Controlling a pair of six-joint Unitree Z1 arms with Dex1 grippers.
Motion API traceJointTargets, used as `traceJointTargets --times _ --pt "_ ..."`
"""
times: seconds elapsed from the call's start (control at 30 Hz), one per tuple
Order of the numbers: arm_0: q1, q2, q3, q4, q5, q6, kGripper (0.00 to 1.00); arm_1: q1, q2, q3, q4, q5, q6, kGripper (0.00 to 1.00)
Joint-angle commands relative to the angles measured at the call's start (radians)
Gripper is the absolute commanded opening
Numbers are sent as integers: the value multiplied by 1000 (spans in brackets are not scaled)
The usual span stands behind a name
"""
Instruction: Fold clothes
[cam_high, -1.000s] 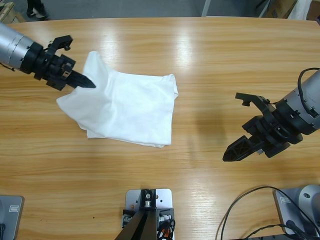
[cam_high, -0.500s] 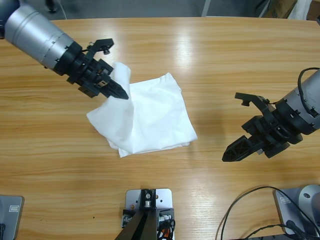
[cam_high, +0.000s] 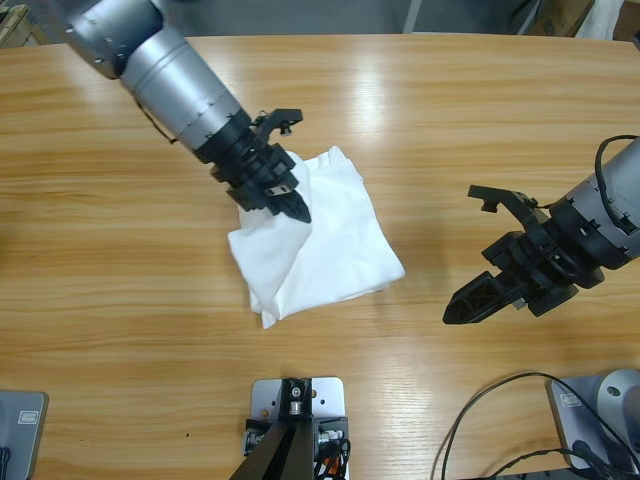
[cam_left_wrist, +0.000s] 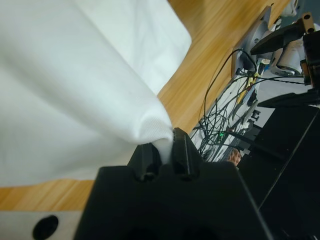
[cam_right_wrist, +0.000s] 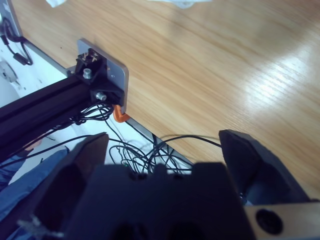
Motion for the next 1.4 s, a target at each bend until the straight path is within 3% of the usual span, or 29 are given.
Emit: traceJointTargets --times 0.03,0.47,0.7,0.73,0.77,0.83,0.93,1.0,1.07,1.2,1.4 --pt "-42 186 -226 134 -10 -13 0 11 20 2 -9 28 -23 908" --pt "-92 356 -456 265 -20 -18 0 11 32 14 -9 52 -64 908" --pt "-110 481 -735 445 -21 -16 0 11 28 27 -29 59 -64 908" --pt "-113 497 -775 473 -21 -16 74 11 24 30 -31 59 -65 908" --pt "-116 515 -819 502 -21 -16 343 11 21 35 -32 60 -65 908" --pt "-120 549 -898 551 -21 -16 407 11 16 44 -36 61 -65 908" --pt "-129 589 -982 602 -21 -17 748 11 12 48 -38 68 -65 908" --pt "-134 600 -1011 617 -19 -19 821 11 12 48 -42 73 -65 908" --pt "-136 603 -1030 624 -13 -26 957 11 12 51 -45 74 -65 908" --pt "-136 604 -1082 646 -13 -27 964 11 11 54 -48 79 -65 908" --pt "-137 600 -1268 687 -15 -57 964 11 5 48 -50 87 -63 908"
